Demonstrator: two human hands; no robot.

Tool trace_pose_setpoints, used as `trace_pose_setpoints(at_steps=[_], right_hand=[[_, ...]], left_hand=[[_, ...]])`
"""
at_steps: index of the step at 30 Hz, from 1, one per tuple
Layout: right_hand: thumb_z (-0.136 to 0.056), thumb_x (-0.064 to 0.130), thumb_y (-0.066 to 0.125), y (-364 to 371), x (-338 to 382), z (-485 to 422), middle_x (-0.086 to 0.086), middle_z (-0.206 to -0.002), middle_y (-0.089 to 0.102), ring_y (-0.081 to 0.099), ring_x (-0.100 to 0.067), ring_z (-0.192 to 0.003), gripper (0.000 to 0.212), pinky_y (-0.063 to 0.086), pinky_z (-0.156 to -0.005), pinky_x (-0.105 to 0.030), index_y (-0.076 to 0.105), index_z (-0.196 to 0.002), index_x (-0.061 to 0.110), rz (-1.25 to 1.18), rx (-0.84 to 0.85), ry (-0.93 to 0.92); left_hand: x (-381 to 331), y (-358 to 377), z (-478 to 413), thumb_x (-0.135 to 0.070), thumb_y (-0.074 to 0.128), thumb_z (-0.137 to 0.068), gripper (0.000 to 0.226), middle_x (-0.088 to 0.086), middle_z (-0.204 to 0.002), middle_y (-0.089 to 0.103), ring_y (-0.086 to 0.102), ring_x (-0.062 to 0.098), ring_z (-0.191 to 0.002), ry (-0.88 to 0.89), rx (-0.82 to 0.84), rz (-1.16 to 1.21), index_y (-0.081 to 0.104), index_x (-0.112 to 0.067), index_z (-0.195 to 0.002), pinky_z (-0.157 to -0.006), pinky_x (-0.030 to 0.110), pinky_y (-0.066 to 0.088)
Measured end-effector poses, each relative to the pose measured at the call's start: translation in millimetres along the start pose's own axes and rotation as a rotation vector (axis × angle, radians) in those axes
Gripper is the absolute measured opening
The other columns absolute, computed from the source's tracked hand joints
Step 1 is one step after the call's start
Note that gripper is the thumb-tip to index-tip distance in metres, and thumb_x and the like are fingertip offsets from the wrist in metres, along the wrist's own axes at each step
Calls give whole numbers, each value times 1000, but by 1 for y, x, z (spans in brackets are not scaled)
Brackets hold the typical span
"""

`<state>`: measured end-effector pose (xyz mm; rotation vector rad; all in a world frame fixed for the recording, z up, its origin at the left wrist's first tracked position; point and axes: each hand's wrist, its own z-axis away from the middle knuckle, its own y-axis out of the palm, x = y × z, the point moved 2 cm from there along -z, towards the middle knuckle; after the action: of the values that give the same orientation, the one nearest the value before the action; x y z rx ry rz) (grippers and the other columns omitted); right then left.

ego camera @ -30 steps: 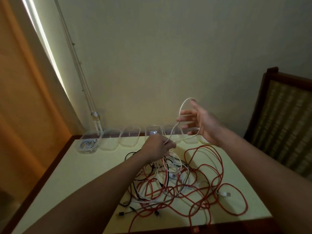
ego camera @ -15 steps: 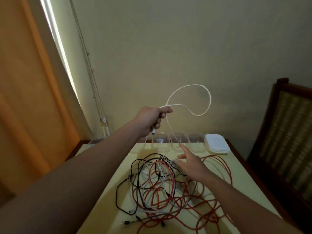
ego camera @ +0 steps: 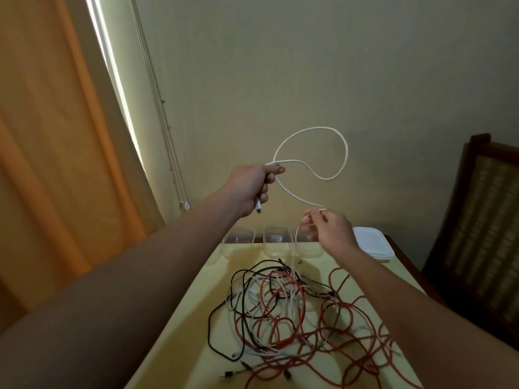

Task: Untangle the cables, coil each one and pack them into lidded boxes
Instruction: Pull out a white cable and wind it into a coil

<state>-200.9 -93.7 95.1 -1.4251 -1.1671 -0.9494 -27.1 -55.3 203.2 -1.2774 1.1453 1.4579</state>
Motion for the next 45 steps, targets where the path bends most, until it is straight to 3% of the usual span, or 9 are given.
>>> trace_pose_setpoints(at_steps=[4,10,14,25,29,34,38,41,45], right_hand=[[-108,20,46,-20,29,-11,-2,-92,76,74,-17,-92,26,61,-74,-36,68,-95,16,-74,-40,-39],[-103,17,54,-31,43,-8,4,-89,76,72,-13,-89,21,61,-77,-40,70,-94,24,244,21,-125],[-98,26,63,-34,2,0,-1,-84,76,69,-20,-74,18,58,-73,-41,76,-86,22,568,134,-93],[-87,23,75,1,-86,10,6,-76,70,68,-13,-73,15,58,-72,-33,67,-75,26,604,107,5],[-91,22,70,25,-110,11,3,-76,69,61,-13,-71,22,43,-61,-25,65,-70,17,710,147,40],[-95,18,66,41,-97,-2,5,-72,71,68,-5,-67,18,40,-50,-7,74,-79,15,520,103,26],[-95,7,66,41,-67,-21,-5,-71,74,73,-12,-64,18,60,-61,-30,71,-79,13,182,-68,-5],[-93,3,65,34,-46,-24,3,-64,67,62,1,-54,16,47,-55,-10,68,-78,8,190,-130,-111],[-93,11,67,11,-30,-19,0,-74,72,63,-1,-66,9,41,-57,-4,72,-85,9,256,-290,-213]], left_hand=[[-4,-2,2,-13,59,-97,14,-7,-53,43,23,6,-37,-22,5,37,72,-10,-97,-35,18,23],[-2,-2,3,-12,59,-97,14,-6,-54,43,24,7,-38,-25,-19,35,73,-9,-97,-35,18,23],[11,-6,5,-12,59,-96,15,-7,-52,44,24,7,-38,-54,-30,24,74,-9,-96,-35,19,24],[15,-8,4,-11,57,-97,15,-6,-56,43,22,7,-38,-55,-6,29,72,-8,-94,-35,18,23],[11,-14,-1,-11,59,-96,15,-6,-55,44,23,8,-39,-34,0,17,73,-9,-90,-35,19,23],[25,-33,-10,-11,59,-95,15,-5,-56,43,23,8,-42,-62,-44,10,74,-8,-94,-36,20,22],[38,-44,-15,-10,61,-94,13,-5,-56,43,23,8,-39,-105,-71,33,74,-7,-95,-35,19,21],[43,-45,-14,-10,61,-94,13,-5,-55,42,22,7,-38,-119,-65,37,74,-7,-94,-34,19,21],[45,-44,-10,-10,61,-94,13,-5,-55,42,23,7,-37,-110,-60,42,74,-9,-93,-34,19,22]])
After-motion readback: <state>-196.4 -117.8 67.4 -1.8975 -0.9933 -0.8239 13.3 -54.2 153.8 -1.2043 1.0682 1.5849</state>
